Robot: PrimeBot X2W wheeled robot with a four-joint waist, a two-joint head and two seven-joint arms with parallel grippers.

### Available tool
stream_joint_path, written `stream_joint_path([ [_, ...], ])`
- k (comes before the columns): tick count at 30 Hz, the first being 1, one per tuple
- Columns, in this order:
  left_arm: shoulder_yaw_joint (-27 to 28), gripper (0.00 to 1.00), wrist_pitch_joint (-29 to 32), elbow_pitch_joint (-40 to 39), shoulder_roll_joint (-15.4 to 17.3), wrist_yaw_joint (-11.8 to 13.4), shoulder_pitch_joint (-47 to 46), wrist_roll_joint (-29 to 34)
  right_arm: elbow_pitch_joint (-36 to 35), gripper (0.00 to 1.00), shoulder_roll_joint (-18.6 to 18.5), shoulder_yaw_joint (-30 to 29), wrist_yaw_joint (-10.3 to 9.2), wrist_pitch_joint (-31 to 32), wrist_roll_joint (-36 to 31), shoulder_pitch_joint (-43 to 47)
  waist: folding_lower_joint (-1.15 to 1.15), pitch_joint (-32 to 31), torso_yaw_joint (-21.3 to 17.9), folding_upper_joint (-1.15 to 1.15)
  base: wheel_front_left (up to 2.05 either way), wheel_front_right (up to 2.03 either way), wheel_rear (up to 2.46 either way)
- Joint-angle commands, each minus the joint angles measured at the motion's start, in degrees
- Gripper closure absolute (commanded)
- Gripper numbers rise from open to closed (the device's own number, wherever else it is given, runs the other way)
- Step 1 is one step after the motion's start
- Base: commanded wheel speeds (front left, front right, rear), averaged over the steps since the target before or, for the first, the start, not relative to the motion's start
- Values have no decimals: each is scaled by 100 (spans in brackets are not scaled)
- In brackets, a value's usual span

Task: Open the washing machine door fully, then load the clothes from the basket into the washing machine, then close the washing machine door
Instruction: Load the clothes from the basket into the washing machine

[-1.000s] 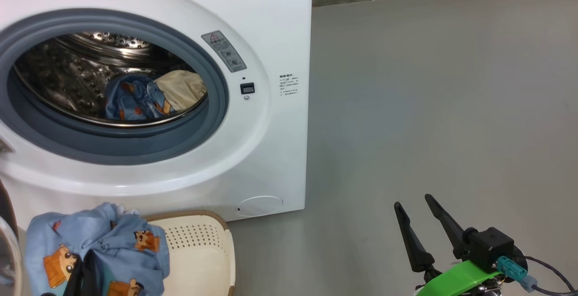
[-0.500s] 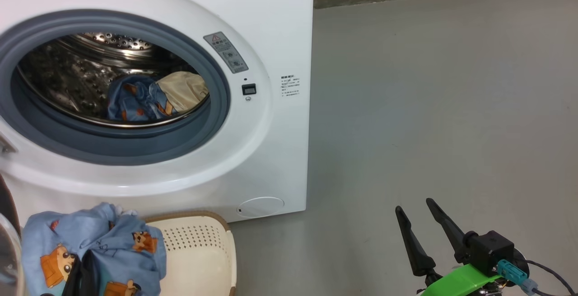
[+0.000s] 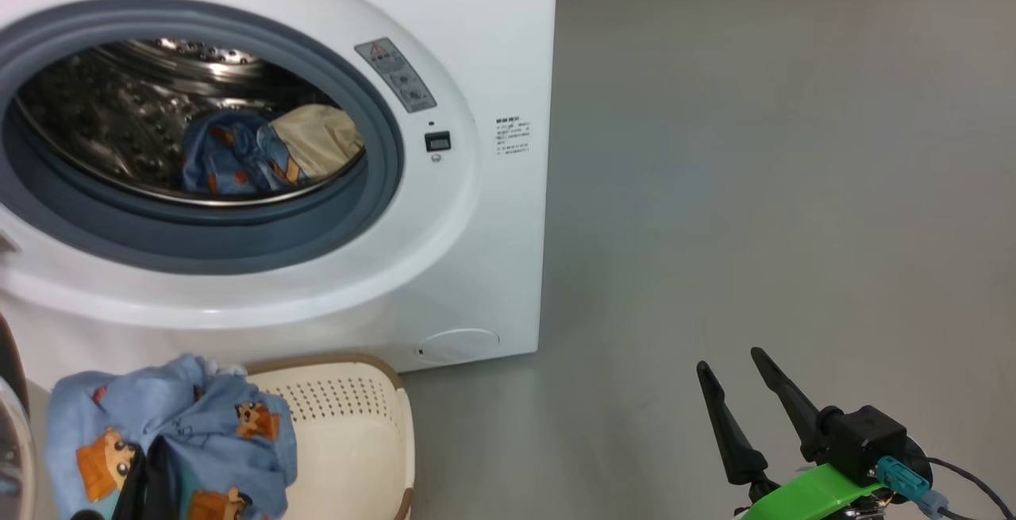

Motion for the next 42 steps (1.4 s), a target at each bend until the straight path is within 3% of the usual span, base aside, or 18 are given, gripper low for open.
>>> stream_joint_path([
  [1, 219, 100, -61, -64, 52, -21, -359, 64, -157, 0, 1, 99, 9, -18, -31, -79, 0, 145, 16, 0, 0, 0, 0],
  [20, 200, 100, -61, 731, 275, -159, -2224, 241, -234, 0, 53, 102, 9, -70, -92, -492, 0, 1207, -87, 0, 0, 0, 0],
  [42, -42, 100, 188, 2496, 1297, -318, -5263, 324, -178, 0, 130, 159, 9, -129, -5, -931, 0, 2268, -757, 0, 0, 0, 0],
])
